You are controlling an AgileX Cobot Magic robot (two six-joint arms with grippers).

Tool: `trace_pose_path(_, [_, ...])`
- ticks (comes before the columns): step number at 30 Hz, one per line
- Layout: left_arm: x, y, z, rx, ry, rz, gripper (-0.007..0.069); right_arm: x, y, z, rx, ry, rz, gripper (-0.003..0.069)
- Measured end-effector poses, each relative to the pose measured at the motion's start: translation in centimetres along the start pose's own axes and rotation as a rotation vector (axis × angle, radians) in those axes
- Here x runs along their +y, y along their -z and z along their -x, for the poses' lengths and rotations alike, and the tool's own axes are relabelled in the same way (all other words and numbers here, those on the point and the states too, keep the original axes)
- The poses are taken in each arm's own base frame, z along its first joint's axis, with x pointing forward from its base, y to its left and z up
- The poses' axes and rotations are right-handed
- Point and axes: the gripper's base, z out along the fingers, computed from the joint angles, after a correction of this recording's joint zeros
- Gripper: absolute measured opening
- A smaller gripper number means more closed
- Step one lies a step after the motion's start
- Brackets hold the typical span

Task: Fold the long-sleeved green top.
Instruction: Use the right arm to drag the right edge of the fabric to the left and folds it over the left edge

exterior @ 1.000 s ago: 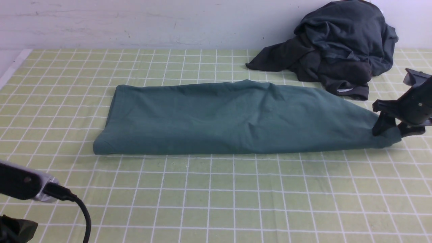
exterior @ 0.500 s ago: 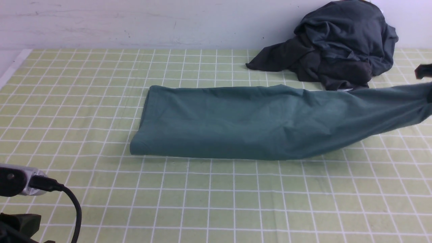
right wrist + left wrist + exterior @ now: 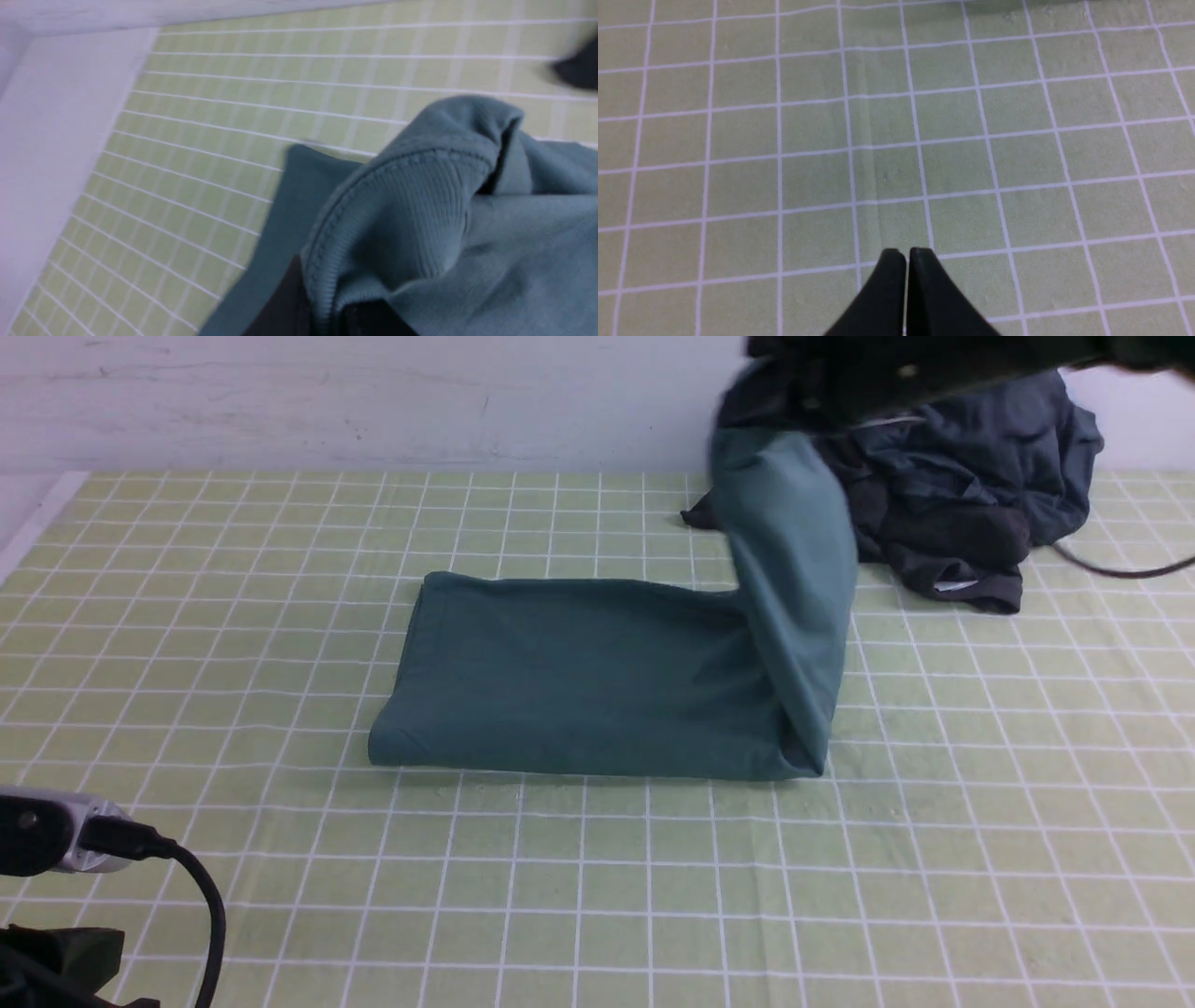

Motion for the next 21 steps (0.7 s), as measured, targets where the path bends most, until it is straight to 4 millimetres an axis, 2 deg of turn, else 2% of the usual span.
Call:
trace_pose_path(1, [0.0, 0.0, 0.0, 0.0, 0.0, 0.0, -0.0003, 1.3, -2.0, -0.9, -0.018, 0.007, 0.032, 0.0013])
trace_pose_path(2, [0.0, 0.0, 0.0, 0.0, 0.0, 0.0, -0.0003, 1.4, -2.4, -1.1, -0.019, 0.014, 0.032, 0.0013])
trace_pose_path(3, [0.0, 0.0, 0.0, 0.0, 0.001, -0.001, -0.0003, 2.5, -5.4, -2.8, -0.035, 0.015, 0.056, 0.0013])
trace_pose_path(4, [0.0, 0.0, 0.0, 0.0, 0.001, -0.001, -0.0003, 3.4, -7.5, -4.3, -0.034, 0.01, 0.074, 0.0013])
trace_pose_path(5, [0.0, 0.0, 0.0, 0.0, 0.001, -0.001, -0.0003, 3.4, -8.0, -4.7, -0.031, -0.001, 0.076, 0.0013])
trace_pose_path(8, [0.0, 0.0, 0.0, 0.0, 0.003, -0.003, -0.0003, 4.3, -12.3, -7.7, -0.017, -0.033, 0.099, 0.0021])
trace_pose_path(11, [0.0, 0.0, 0.0, 0.0, 0.006, -0.005, -0.0003, 4.2, -14.7, -8.9, -0.004, -0.048, 0.121, 0.0057])
trace_pose_path(14, [-0.1, 0.0, 0.0, 0.002, 0.008, -0.006, -0.0003, 4.4, -16.4, -9.1, -0.002, -0.047, 0.164, 0.015])
trace_pose_path(15, [-0.1, 0.0, 0.0, 0.002, 0.009, -0.007, -0.0003, 4.5, -16.6, -9.0, 0.0, -0.041, 0.177, 0.0185])
trace_pose_path(16, [-0.1, 0.0, 0.0, 0.002, 0.009, -0.007, -0.0003, 4.5, -16.6, -9.0, 0.0, -0.041, 0.177, 0.0185])
trace_pose_path(18, [-0.1, 0.0, 0.0, 0.002, 0.009, -0.007, -0.0003, 5.1, -16.6, -8.7, 0.004, -0.013, 0.206, 0.0258])
trace_pose_path(21, [-0.1, 0.0, 0.0, 0.001, 0.012, -0.01, -0.0003, 5.2, -16.5, -8.5, 0.005, 0.027, 0.201, 0.0278])
